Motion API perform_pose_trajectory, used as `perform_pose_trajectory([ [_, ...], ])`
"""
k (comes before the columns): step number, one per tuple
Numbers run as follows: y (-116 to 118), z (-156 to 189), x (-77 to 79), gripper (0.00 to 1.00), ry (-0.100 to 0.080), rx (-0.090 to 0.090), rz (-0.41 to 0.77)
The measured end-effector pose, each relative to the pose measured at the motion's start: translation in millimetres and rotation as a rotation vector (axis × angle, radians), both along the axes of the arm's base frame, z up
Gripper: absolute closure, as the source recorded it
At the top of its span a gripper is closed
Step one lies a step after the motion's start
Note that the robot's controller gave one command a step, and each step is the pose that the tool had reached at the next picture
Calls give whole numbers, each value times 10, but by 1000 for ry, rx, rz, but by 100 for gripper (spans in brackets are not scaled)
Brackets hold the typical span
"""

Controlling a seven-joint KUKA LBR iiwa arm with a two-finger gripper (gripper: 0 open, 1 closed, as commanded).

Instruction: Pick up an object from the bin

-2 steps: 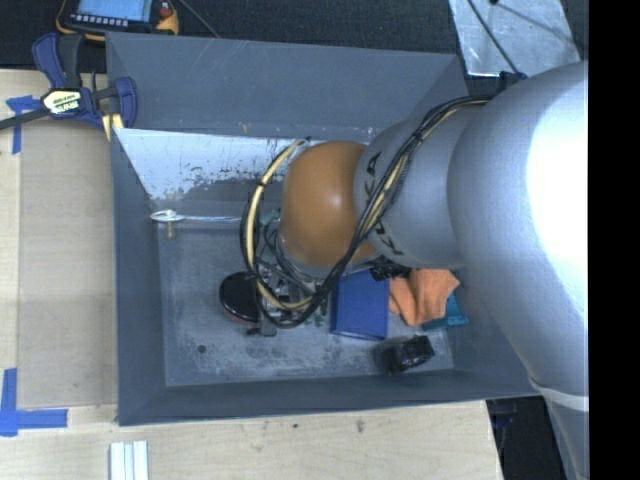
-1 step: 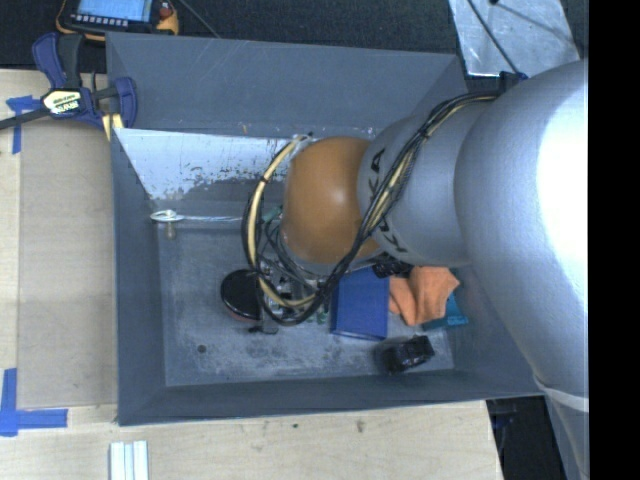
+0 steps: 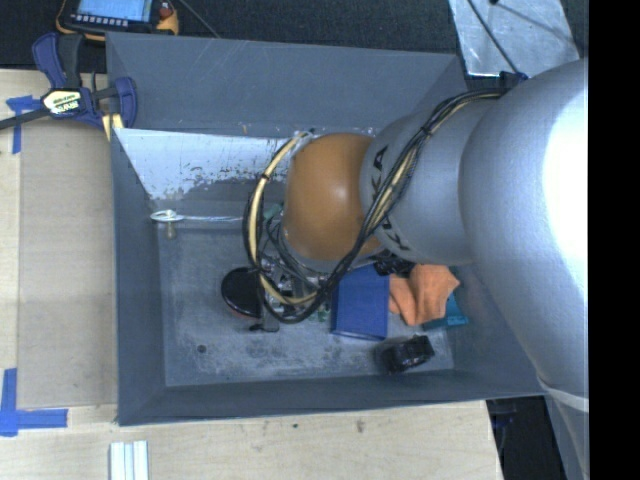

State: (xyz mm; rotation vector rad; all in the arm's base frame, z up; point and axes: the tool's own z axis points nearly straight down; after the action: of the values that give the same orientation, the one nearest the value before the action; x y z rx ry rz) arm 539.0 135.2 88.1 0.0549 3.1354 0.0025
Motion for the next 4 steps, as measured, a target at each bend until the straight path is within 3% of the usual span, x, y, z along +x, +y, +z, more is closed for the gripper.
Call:
perform_pose_trajectory([
  [4, -6, 249, -4, 100, 5, -1, -1],
])
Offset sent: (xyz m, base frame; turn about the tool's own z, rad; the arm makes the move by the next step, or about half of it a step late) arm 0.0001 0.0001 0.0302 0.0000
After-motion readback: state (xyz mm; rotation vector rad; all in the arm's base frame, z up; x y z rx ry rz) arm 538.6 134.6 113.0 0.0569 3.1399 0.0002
